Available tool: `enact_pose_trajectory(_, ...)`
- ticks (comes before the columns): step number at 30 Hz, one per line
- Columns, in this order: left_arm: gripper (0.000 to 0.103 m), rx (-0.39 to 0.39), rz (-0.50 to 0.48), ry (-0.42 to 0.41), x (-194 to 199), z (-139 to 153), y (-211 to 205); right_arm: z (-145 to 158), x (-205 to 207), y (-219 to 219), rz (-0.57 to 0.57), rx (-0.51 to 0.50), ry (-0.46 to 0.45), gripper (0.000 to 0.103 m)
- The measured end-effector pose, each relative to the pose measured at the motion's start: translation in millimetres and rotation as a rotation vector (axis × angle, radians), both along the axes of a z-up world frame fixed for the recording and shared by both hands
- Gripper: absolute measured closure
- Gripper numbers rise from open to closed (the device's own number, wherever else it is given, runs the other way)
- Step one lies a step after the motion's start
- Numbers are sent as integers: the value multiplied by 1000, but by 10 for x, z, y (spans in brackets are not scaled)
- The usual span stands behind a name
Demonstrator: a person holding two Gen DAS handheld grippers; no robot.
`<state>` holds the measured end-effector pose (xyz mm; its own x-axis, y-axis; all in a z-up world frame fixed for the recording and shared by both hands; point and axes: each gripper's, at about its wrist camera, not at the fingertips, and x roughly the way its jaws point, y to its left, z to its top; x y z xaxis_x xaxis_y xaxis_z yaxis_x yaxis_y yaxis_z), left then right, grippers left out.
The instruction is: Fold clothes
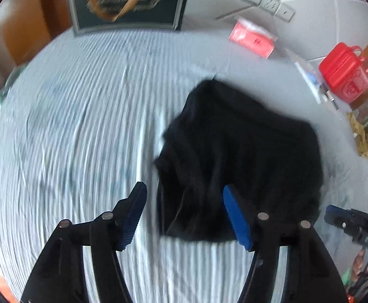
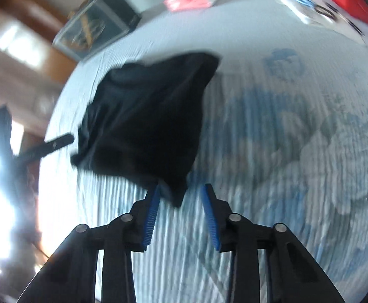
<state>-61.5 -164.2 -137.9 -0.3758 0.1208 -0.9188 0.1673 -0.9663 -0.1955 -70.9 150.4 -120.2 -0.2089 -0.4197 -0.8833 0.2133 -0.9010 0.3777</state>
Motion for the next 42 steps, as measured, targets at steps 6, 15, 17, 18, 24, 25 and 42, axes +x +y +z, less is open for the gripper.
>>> enact_pose_trajectory(6, 49, 27, 55, -54, 110, -228, -49, -7, 241, -393, 107, 193, 228, 73)
enact_pose_trajectory(15, 73, -102, 5, -21, 126, -277, 76, -232, 797, -857, 288, 582, 580, 94)
enact_pose_trajectory(17, 72, -107, -13, -12, 125, -263, 72, -353, 841, -787, 306, 618, 516, 94)
enact_pose_trajectory(18, 72, -99, -23, -2, 138, -218, 54, -389, 839, -738, 299, 623, 471, 94)
enact_pose_trajectory(24, 47, -32, -62, 90, 231, 129, -59, -15, 682, -349, 73, 321, 340, 92)
enact_pose_trajectory(25, 46, -28, -65, 97, 221, 140, -54, 46, 640, -369, 59, 286, 350, 90)
enact_pose_trajectory(42, 46, -39, -89, 5, 179, -275, -184, -317, 469, -723, 174, 307, 226, 101)
